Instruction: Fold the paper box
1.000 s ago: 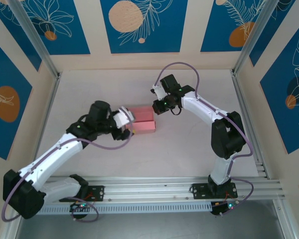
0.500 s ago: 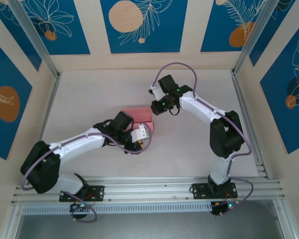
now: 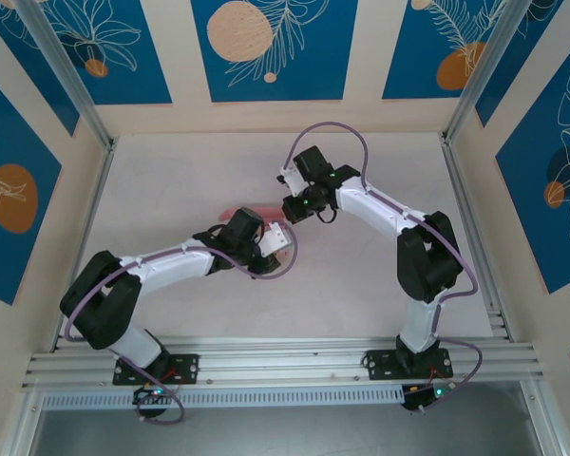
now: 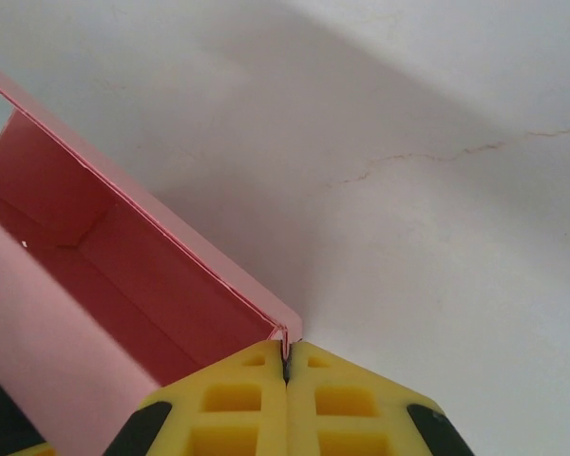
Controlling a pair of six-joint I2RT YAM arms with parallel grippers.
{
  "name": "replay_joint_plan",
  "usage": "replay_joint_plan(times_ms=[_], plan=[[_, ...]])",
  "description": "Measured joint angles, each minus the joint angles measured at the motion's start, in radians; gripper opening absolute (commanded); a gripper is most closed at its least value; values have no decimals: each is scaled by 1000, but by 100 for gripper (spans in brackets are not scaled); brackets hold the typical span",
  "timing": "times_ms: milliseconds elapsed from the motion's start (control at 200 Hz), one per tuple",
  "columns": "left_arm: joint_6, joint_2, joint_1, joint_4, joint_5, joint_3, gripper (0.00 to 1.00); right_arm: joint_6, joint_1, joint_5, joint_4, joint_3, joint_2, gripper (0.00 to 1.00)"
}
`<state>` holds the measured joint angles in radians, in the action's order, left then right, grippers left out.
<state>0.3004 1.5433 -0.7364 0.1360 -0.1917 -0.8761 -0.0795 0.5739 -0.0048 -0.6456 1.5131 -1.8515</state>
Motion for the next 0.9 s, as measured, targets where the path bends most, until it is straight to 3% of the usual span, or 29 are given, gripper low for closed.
replay_joint_plan(times_ms=[785, 900], plan=[[-106, 47, 8, -131, 116, 28, 19, -108, 61, 68, 2, 19, 10, 0], [-140, 47, 15, -170, 143, 50, 30, -108, 75, 88, 5, 16, 25, 0]])
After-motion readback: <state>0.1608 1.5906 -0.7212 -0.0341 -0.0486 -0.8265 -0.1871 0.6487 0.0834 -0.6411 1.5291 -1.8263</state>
